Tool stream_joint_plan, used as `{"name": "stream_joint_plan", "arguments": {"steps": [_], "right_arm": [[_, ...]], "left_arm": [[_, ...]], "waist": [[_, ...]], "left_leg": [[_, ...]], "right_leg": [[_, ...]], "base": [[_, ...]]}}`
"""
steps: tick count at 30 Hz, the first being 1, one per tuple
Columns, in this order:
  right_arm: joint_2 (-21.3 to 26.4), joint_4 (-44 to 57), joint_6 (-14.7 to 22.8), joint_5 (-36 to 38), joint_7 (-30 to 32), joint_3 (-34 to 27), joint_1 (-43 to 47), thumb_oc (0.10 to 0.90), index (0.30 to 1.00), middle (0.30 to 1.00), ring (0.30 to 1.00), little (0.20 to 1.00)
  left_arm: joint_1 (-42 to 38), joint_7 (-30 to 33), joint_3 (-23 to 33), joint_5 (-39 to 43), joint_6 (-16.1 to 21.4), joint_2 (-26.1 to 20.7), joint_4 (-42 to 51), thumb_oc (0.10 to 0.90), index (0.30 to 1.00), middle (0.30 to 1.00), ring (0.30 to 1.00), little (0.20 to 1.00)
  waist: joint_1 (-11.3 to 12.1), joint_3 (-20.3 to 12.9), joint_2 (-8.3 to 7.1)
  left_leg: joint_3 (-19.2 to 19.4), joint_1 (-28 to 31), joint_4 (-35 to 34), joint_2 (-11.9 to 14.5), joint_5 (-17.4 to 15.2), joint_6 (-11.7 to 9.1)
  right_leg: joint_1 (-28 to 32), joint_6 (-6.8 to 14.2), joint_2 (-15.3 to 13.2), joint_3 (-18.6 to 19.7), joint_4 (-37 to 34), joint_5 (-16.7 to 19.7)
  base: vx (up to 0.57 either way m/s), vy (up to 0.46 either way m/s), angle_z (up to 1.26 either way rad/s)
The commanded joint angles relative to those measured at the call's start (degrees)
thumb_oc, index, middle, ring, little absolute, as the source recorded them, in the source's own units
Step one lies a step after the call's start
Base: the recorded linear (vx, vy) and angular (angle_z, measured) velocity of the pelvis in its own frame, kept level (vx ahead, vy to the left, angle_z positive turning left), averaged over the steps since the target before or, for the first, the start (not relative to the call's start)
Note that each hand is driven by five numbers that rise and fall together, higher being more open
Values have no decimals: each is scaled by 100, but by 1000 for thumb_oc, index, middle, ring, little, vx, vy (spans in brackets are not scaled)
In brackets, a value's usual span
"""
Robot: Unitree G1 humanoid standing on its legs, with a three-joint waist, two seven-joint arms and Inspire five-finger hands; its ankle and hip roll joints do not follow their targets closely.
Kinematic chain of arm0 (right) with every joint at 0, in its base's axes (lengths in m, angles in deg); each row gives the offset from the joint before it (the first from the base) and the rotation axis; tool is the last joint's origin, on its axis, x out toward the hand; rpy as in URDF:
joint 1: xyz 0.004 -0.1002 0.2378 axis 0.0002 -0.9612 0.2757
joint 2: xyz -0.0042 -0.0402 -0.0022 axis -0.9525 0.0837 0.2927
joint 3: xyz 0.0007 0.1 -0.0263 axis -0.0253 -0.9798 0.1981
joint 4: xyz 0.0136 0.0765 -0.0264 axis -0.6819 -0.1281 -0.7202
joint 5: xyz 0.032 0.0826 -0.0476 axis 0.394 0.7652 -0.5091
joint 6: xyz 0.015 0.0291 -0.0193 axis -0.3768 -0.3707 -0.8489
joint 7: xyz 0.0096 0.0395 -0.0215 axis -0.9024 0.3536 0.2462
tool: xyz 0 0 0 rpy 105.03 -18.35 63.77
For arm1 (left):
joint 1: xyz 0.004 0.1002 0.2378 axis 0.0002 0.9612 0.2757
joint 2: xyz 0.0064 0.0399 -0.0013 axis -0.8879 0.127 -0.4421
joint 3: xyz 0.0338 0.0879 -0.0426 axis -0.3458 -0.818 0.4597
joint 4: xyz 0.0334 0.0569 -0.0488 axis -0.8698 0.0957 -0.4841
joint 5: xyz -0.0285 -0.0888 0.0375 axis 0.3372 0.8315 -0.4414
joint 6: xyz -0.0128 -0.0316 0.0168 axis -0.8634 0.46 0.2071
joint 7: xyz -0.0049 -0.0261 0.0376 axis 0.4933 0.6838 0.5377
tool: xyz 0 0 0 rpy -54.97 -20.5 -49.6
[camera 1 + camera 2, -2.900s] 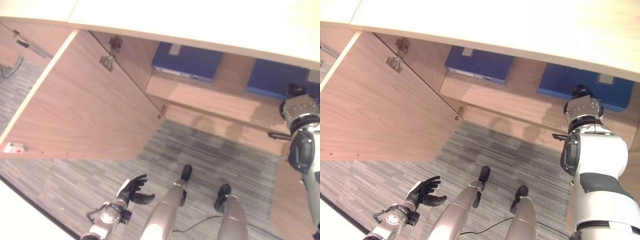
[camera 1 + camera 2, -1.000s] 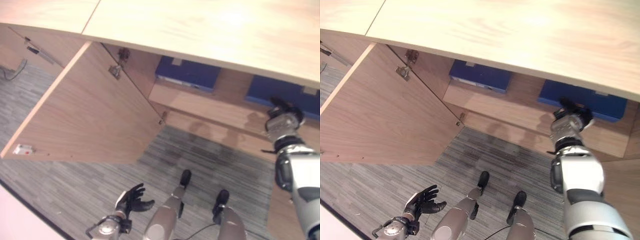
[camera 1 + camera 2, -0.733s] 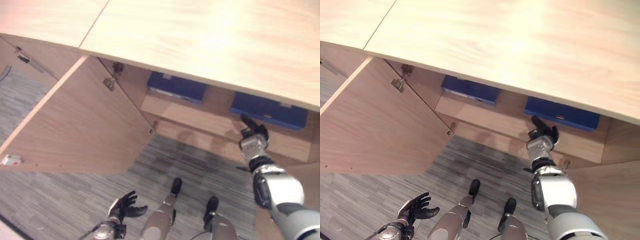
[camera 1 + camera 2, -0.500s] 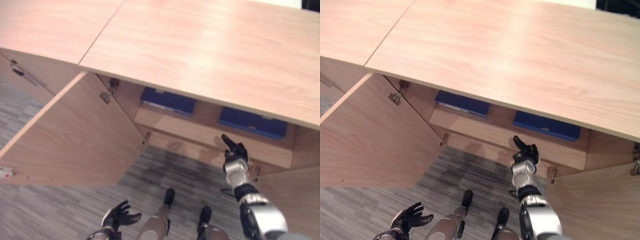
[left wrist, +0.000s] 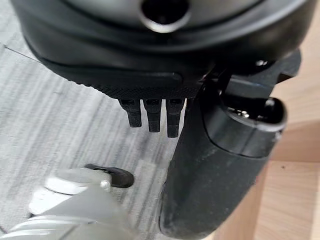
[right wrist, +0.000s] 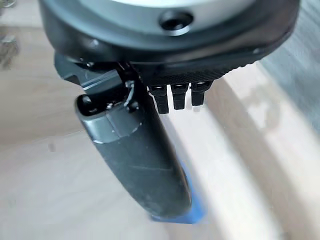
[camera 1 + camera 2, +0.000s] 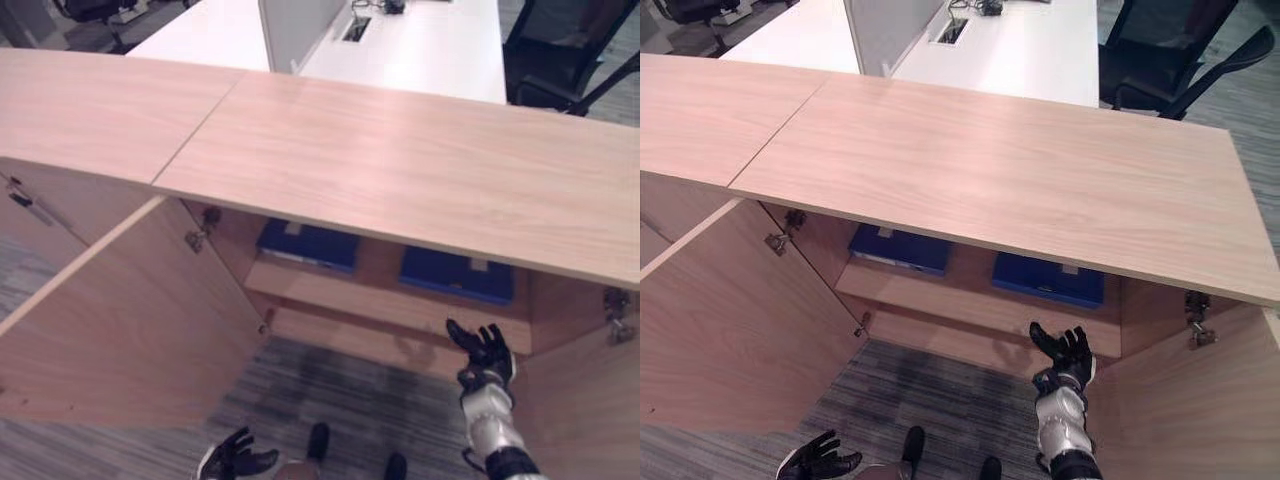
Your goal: Put the empty folder in the office cabinet
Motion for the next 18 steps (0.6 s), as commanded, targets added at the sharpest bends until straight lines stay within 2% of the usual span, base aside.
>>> {"name": "stream_joint_plan", "arguments": {"steps": [1, 6, 11, 12, 13, 14, 16, 17, 18], "right_arm": [[1000, 1094, 292, -2243, -858, 566, -179, 800, 900, 900, 900, 900], [1210, 1102, 190, -2842, -1093, 993, -238, 800, 900, 900, 900, 900], [1161, 926, 151, -2574, -1158, 1000, -143, 800, 900, 900, 900, 900], [1161, 842, 135, -2475, -1133, 1006, -16, 800, 900, 900, 900, 900], [1172, 774, 146, -2439, -1144, 1015, 56, 800, 900, 900, 900, 900], [1213, 734, 145, -2433, -1110, 1018, 118, 800, 900, 900, 900, 900], [1267, 671, 119, -2411, -1090, 1078, 280, 800, 900, 900, 900, 900], [1268, 671, 119, -2410, -1090, 1078, 280, 800, 900, 900, 900, 900], [1294, 640, 113, -2421, -1086, 1108, 330, 800, 900, 900, 900, 900]], "left_arm": [[-193, -182, 206, -356, 509, -130, -100, 800, 900, 900, 900, 900], [-239, -284, 112, -475, 554, -164, -14, 800, 900, 900, 900, 900], [-285, -312, 14, -292, 604, -106, 59, 800, 900, 900, 900, 900], [-325, -290, 33, -167, 624, -54, 43, 800, 900, 900, 900, 900], [-332, -283, 73, -141, 639, -16, -23, 800, 900, 900, 900, 900], [-344, -247, 101, -89, 647, 24, -48, 800, 900, 900, 900, 900], [-398, -255, 142, 67, 634, 92, -47, 800, 900, 900, 900, 900], [-399, -255, 142, 67, 634, 93, -48, 800, 900, 900, 900, 900], [-376, -303, 169, 138, 632, 109, 23, 800, 900, 900, 900, 900]], "waist": [[97, -167, 34], [149, -119, 50], [245, -58, 130], [357, 42, 230], [389, 24, 266], [420, 69, 282], [348, 159, 258], [348, 153, 258], [282, 164, 231]], "left_leg": [[-94, 493, -13, 287, -819, -319], [-272, 484, 22, 351, -742, -386], [-487, 199, 110, 330, -489, -559], [-581, -76, 98, 333, -192, -735], [-609, -184, 77, 305, -151, -762], [-546, -291, 99, 293, -112, -784], [80, -372, 237, 436, -132, -700], [80, -381, 240, 435, -132, -699], [540, -307, 374, 606, -248, -649]], "right_leg": [[71, 423, -262, -6, 511, -621], [71, 335, -220, -175, 806, -816], [156, 275, -181, -376, 584, -825], [183, 274, -190, -513, 371, -797], [182, 285, -208, -591, 231, -734], [182, 303, -243, -641, 166, -695], [101, 344, -390, -724, 160, -573], [93, 345, -391, -724, 161, -570], [37, 351, -487, -799, 190, -514]], "base": [[-31, -42, 3], [-62, -71, 11], [-115, -56, 34], [-194, 7, 54], [-251, 25, 66], [-185, 46, 64], [-186, 73, 40], [-151, 73, 51], [-122, 75, 65]]}}
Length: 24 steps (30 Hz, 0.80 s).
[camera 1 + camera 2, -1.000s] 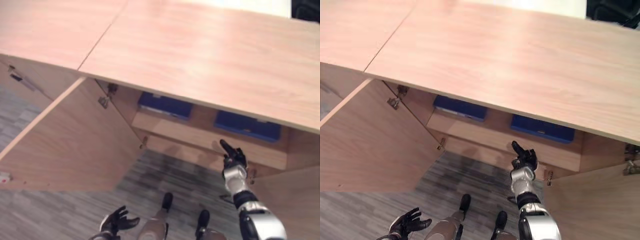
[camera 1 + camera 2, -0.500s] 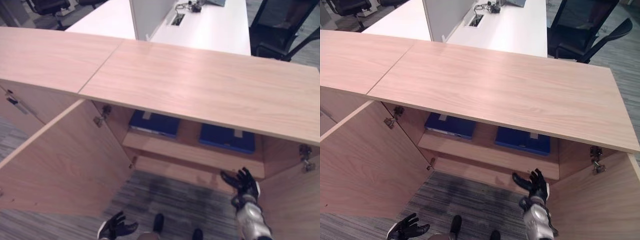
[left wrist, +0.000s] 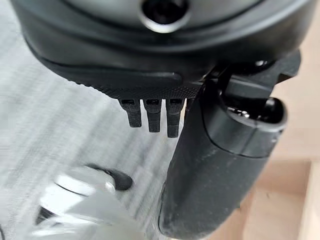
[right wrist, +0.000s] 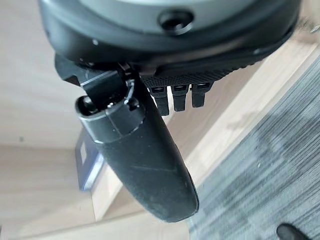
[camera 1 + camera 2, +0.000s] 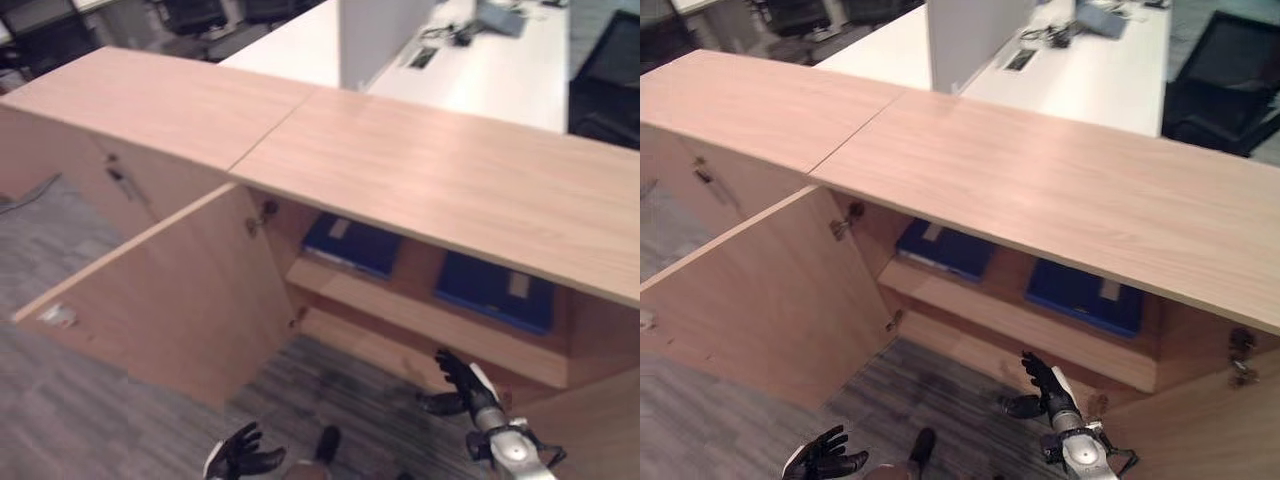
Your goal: Put the empty folder in the office cabinet
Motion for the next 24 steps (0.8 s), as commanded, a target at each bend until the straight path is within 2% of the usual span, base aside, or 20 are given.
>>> {"name": "stream_joint_plan", "arguments": {"steps": [1, 2, 4, 6, 9, 10, 14, 15, 20, 21, 22, 23, 24], "right_arm": [[182, 371, 331, 146, 95, -87, 618, 800, 900, 900, 900, 900], [172, 280, 287, 23, 105, -77, 598, 800, 900, 900, 900, 900], [141, 210, 254, -2, 77, -93, 562, 800, 900, 900, 900, 900], [48, 163, 210, 19, 92, -125, 517, 800, 900, 900, 900, 900], [-77, 68, 163, 45, 46, -186, 419, 800, 900, 900, 900, 900], [-170, -12, 114, 5, 48, -178, 405, 800, 900, 900, 900, 900], [-324, -114, 82, 96, 78, -256, 393, 800, 900, 900, 900, 900], [-441, -105, 77, 174, 94, -317, 354, 800, 900, 900, 900, 900], [-656, -159, 26, 177, 144, -267, 545, 800, 900, 900, 900, 900], [-688, -150, 22, 184, 146, -248, 537, 800, 900, 900, 900, 900], [-707, -122, 7, 202, 153, -233, 536, 800, 900, 900, 900, 900], [-696, -96, 5, 243, 136, -211, 536, 800, 900, 900, 900, 900], [-675, -117, 34, 344, 132, -173, 592, 800, 900, 900, 900, 900]], "left_arm": [[-400, -69, 34, 325, 294, -234, 207, 800, 900, 900, 900, 900], [-334, -107, 85, 317, 274, -222, 203, 800, 900, 900, 900, 900], [-302, -107, 149, 280, 236, -214, 94, 800, 900, 900, 900, 900], [-263, -92, 138, 159, 185, -184, -68, 800, 900, 900, 900, 900], [-159, -67, 75, -158, 138, -158, -128, 800, 900, 900, 900, 900], [-124, -52, 35, -349, 117, -186, -149, 800, 900, 900, 900, 900], [-132, -55, 24, -411, 94, -252, -153, 800, 900, 900, 900, 900], [-139, -49, 33, -431, 90, -305, -124, 800, 900, 900, 900, 900], [-255, 31, 211, -355, 88, -468, -123, 800, 900, 900, 900, 900], [-292, 54, 234, -369, 92, -529, -148, 800, 900, 900, 900, 900], [-356, 66, 212, -332, 95, -559, -147, 800, 900, 900, 900, 900], [-442, 67, 170, -279, 97, -584, -164, 800, 900, 900, 900, 900], [-569, 75, 79, -200, 93, -598, -170, 800, 900, 900, 900, 900]], "waist": [[-116, 160, -333], [-220, 133, -337], [-335, 66, -329], [-434, -67, -284], [-411, -204, -237], [-324, -208, -283], [-227, -199, -368], [-162, -192, -442], [58, -89, -592], [67, -83, -599], [-8, -50, -615], [-124, -23, -586], [-285, 6, -529]], "left_leg": [[743, 301, 494, 531, -126, -219], [1069, 613, 661, 800, -324, -255], [1402, 907, 731, 1020, -414, -307], [1700, 1201, 549, 1126, -462, -353], [1706, 1297, 267, 958, -483, -272], [1589, 1318, 243, 806, -579, -166], [1514, 1271, 248, 659, -634, -62], [1439, 1240, 215, 499, -691, 41], [1428, 1226, 158, 153, -828, 293], [1384, 1251, 133, 121, -838, 319], [1274, 1241, 132, 69, -798, 366], [1136, 1244, 133, 37, -770, 407], [905, 1291, 132, -59, -754, 502]], "right_leg": [[-129, 512, -604, 403, 209, -510], [-135, 486, -690, 267, 272, -480], [-136, 481, -778, 91, 309, -408], [-162, 509, -822, -90, 345, -349], [-125, 543, -861, -183, 389, -247], [-97, 588, -948, -178, 464, -184], [-62, 686, -1122, -247, 522, -94], [-46, 757, -1271, -296, 608, -50], [-240, 992, -1666, -356, 1162, 85], [-291, 1019, -1670, -244, 1332, 59], [-415, 1008, -1581, 91, 1488, 105], [-544, 960, -1310, 635, 1589, -47], [-739, 866, -651, 1422, 1757, -499]], "base": [[-200, 138, 62], [-154, 158, 67], [-111, 159, 85], [-27, 154, 46], [52, 194, 77], [47, 205, 58], [8, 181, 35], [2, 215, 42], [-12, 213, 25], [12, 151, 5], [12, 161, 5], [32, 257, 44], [29, 207, 68]]}}
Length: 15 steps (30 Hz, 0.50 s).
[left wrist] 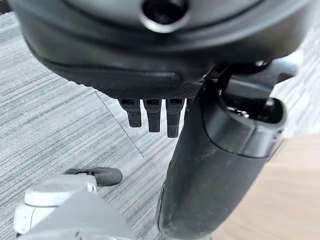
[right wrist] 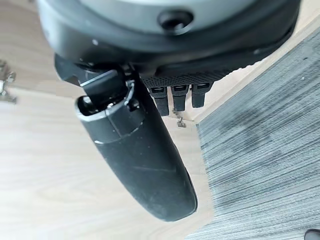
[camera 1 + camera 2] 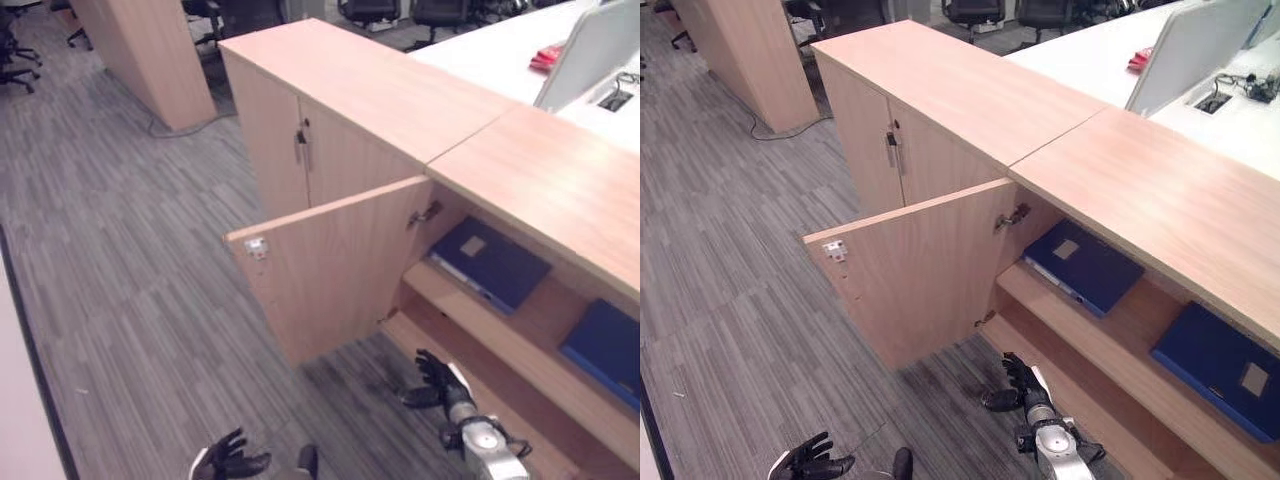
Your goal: Put the empty folder in the office cabinet
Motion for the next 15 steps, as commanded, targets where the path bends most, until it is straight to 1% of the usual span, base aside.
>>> {"name": "stream_joint_plan", "arguments": {"steps": [1, 3, 5, 6, 7, 8, 15], "right_arm": [[310, 270, 369, 333, 65, -41, 474, 800, 900, 900, 900, 900], [289, 310, 405, 368, 77, -53, 452, 800, 900, 900, 900, 900], [314, 293, 422, 378, 43, -58, 384, 800, 900, 900, 900, 900], [333, 303, 412, 358, 24, -58, 347, 800, 900, 900, 900, 900], [334, 305, 411, 358, 24, -57, 343, 800, 900, 900, 900, 900], [352, 306, 394, 303, 15, -54, 275, 800, 900, 900, 900, 900], [408, 280, 383, 302, 12, -166, 22, 800, 900, 900, 900, 900]], "left_arm": [[-328, 62, -109, 107, 245, -150, 151, 800, 900, 900, 900, 900], [-366, 75, -137, 108, 268, -147, 154, 800, 900, 900, 900, 900], [-436, 68, -168, 143, 292, -141, 153, 800, 900, 900, 900, 900], [-418, 81, -145, 133, 299, -136, 175, 800, 900, 900, 900, 900], [-414, 81, -145, 132, 299, -136, 177, 800, 900, 900, 900, 900], [-386, 122, -72, 200, 320, -103, 211, 800, 900, 900, 900, 900], [-320, 140, 22, 452, 403, -60, 662, 800, 900, 900, 900, 900]], "waist": [[-150, -4, 294], [-139, -25, 276], [-215, -66, 259], [-223, -98, 239], [-222, -96, 241], [-184, -171, 221], [-181, -354, 183]], "left_leg": [[-250, 318, 7, 139, -582, -195], [-403, 293, 19, 64, -586, -155], [-568, 290, 9, 5, -575, -135], [-590, 315, 8, -7, -587, -133], [-589, 321, 8, -6, -589, -133], [-556, 339, -3, -14, -610, -149], [-535, 543, -87, 38, -664, -217]], "right_leg": [[-653, 477, 1196, 1372, -26, -969], [-482, 322, 1303, 1278, -208, -1113], [-434, 278, 1461, 1541, -354, -1191], [-365, 272, 1487, 1627, -445, -1170], [-355, 272, 1489, 1628, -455, -1167], [-204, 276, 1474, 1595, -679, -1094], [266, 278, 1469, 1545, -1309, -971]], "base": [[46, 152, 91], [43, 2, 73], [69, -23, 44], [56, -16, 64], [70, -59, 59], [67, -61, 21], [69, -34, -6]]}}
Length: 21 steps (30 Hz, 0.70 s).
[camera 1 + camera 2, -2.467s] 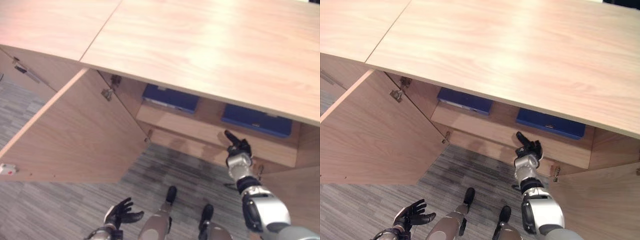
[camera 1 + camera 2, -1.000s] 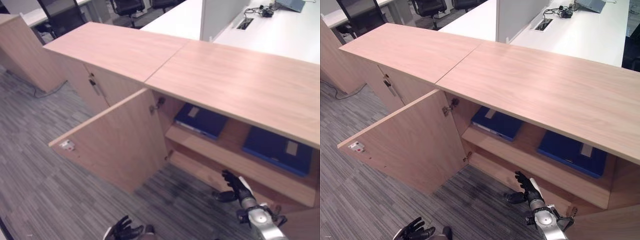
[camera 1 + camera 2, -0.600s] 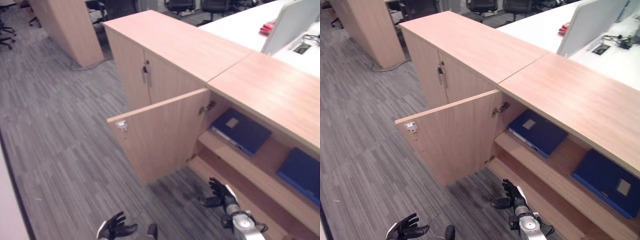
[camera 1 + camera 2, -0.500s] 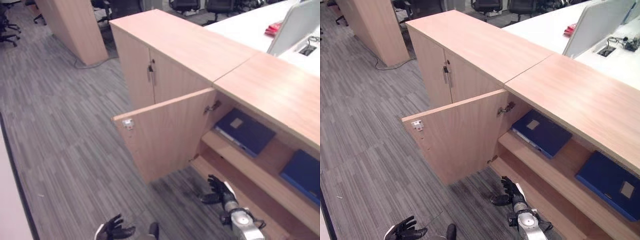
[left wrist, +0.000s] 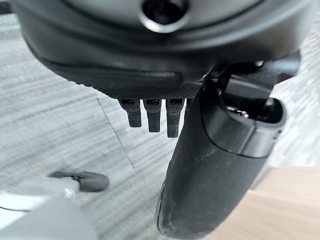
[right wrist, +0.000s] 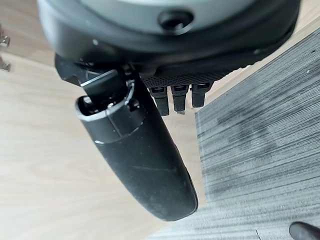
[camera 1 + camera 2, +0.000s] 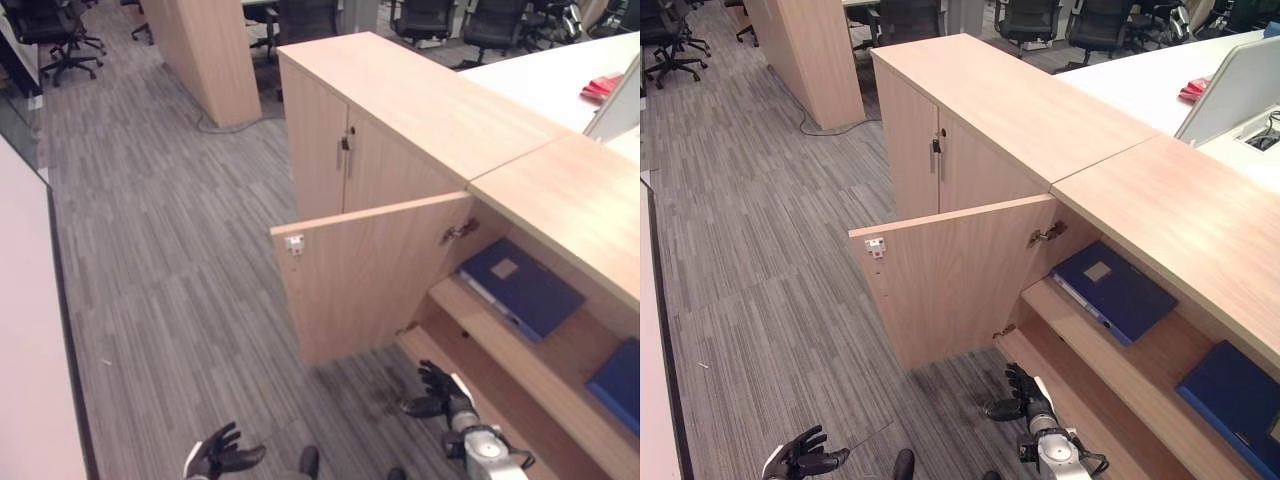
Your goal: Put the empty folder in the office cabinet
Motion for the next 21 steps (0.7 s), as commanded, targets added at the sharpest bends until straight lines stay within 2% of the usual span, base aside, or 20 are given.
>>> {"name": "stream_joint_plan", "arguments": {"steps": [1, 8, 13, 21], "right_arm": [[387, 482, 373, 153, 35, -164, 180, 800, 900, 900, 900, 900], [425, 533, 368, 100, -32, -160, -16, 800, 900, 900, 900, 900], [474, 569, 358, 67, -104, -78, -49, 800, 900, 900, 900, 900], [599, 642, 365, -5, -258, 161, -82, 800, 900, 900, 900, 900]], "left_arm": [[-503, 38, 50, 364, 387, -117, 199, 800, 900, 900, 900, 900], [-678, 228, 92, 309, 536, -380, 982, 800, 900, 900, 900, 900], [-986, 373, 158, 245, 599, -631, 1188, 800, 900, 900, 900, 900], [-1790, 479, 333, 369, 635, -1417, 1099, 800, 900, 900, 900, 900]], "waist": [[28, -311, 106], [-62, -381, 95], [-155, -428, 119], [-384, -520, 184]], "left_leg": [[32, 405, 28, 0, -863, -115], [35, 564, -8, 68, -915, -174], [100, 634, -8, 110, -931, -214], [301, 725, -8, 184, -958, -280]], "right_leg": [[65, 291, -79, -130, 445, -571], [252, 271, -66, -155, 281, -572], [289, 271, -59, -130, 206, -543], [313, 290, -29, -1, 128, -482]], "base": [[47, -29, -8], [19, -14, -2], [8, -9, -9], [1, 2, -14]]}}
